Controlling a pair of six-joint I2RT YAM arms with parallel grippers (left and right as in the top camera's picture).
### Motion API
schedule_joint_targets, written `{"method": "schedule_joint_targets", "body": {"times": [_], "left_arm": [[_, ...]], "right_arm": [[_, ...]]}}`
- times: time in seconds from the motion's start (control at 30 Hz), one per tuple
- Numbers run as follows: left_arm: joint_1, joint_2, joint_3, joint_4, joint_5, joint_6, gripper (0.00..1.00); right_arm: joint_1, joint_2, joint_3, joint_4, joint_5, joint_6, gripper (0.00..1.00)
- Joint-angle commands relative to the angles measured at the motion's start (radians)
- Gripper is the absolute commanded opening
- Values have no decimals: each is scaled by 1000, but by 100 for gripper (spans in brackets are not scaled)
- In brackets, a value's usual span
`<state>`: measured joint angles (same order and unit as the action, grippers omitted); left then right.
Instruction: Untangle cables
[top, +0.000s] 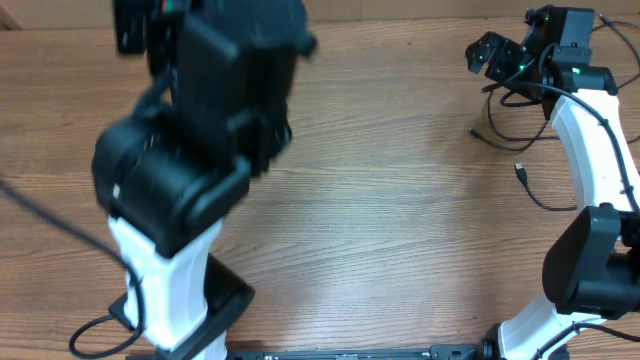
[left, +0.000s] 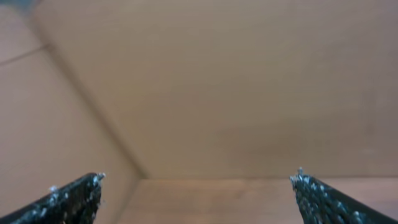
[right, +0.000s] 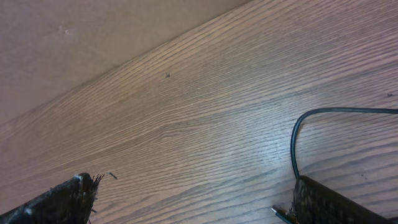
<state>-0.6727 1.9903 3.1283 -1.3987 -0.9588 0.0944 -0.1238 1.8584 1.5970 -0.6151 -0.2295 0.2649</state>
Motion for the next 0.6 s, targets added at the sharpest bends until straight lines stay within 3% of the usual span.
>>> {"method": "schedule_joint_targets", "body": {"times": [0.0,0.17,0.43,0.57], "left_arm": [[90,50,6,55,347,125,99],[204,80,-4,76,486,154,100],[298,40,-80,73,489,199,100],[320,-75,-230,101,460,255,100]], "right_arm": [[3,-10,26,-3,-4,-7,100],[3,-10,26,-29,-4,-7,100],[3,-10,26,-33,-4,-7,100],[3,-10,26,-35,-4,-7,100]]}}
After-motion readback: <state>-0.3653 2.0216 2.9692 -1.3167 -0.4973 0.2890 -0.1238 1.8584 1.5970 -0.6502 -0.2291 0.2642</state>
